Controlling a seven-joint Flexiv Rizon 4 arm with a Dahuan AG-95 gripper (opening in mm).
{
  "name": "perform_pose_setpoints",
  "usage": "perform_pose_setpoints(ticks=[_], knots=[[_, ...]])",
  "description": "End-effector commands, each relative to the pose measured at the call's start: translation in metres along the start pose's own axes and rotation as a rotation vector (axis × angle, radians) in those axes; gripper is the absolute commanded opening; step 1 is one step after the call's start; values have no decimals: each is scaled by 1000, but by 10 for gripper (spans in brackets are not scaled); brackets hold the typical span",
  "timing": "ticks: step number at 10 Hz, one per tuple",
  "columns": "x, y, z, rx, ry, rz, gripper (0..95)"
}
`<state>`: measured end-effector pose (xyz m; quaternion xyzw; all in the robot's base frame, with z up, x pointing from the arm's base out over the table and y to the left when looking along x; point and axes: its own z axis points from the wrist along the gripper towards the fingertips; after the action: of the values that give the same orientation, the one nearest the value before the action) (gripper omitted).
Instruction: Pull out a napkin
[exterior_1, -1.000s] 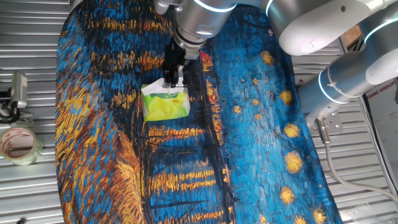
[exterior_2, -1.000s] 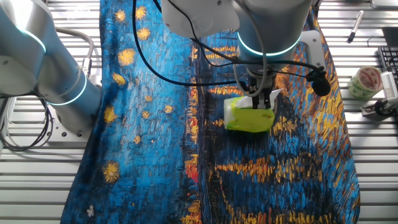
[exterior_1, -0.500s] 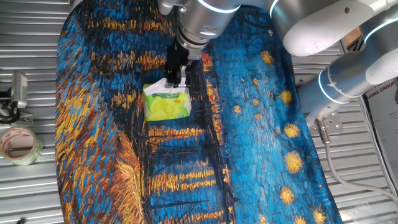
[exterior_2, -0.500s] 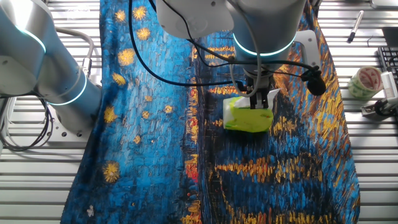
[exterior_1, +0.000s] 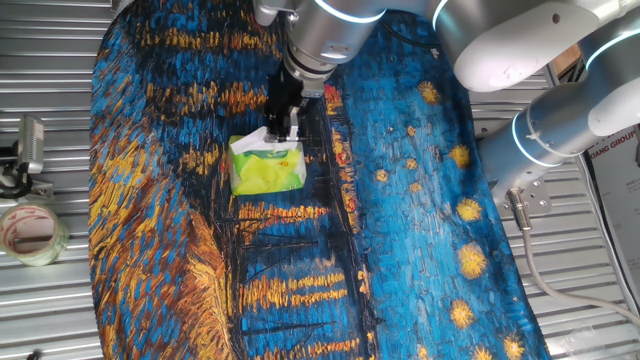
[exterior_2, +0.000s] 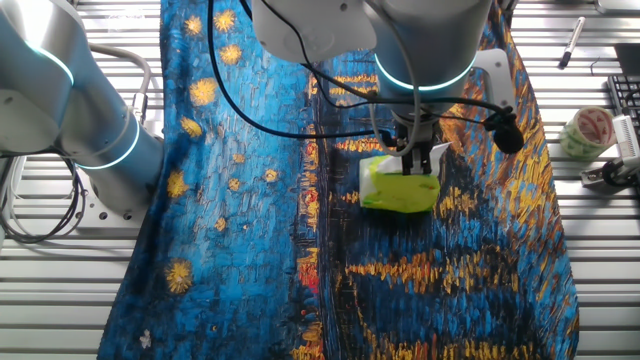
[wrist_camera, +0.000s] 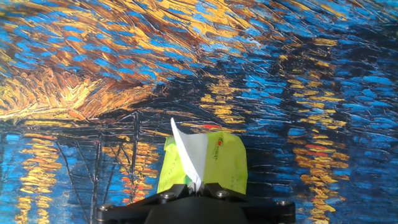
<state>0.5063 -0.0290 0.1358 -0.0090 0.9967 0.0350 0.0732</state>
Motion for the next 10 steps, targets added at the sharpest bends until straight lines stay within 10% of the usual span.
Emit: perform_pose_setpoints(ticks=[1, 10], knots=[[0, 0, 0, -2, -1, -7, 0], [0, 0, 0, 6, -3, -44, 190]])
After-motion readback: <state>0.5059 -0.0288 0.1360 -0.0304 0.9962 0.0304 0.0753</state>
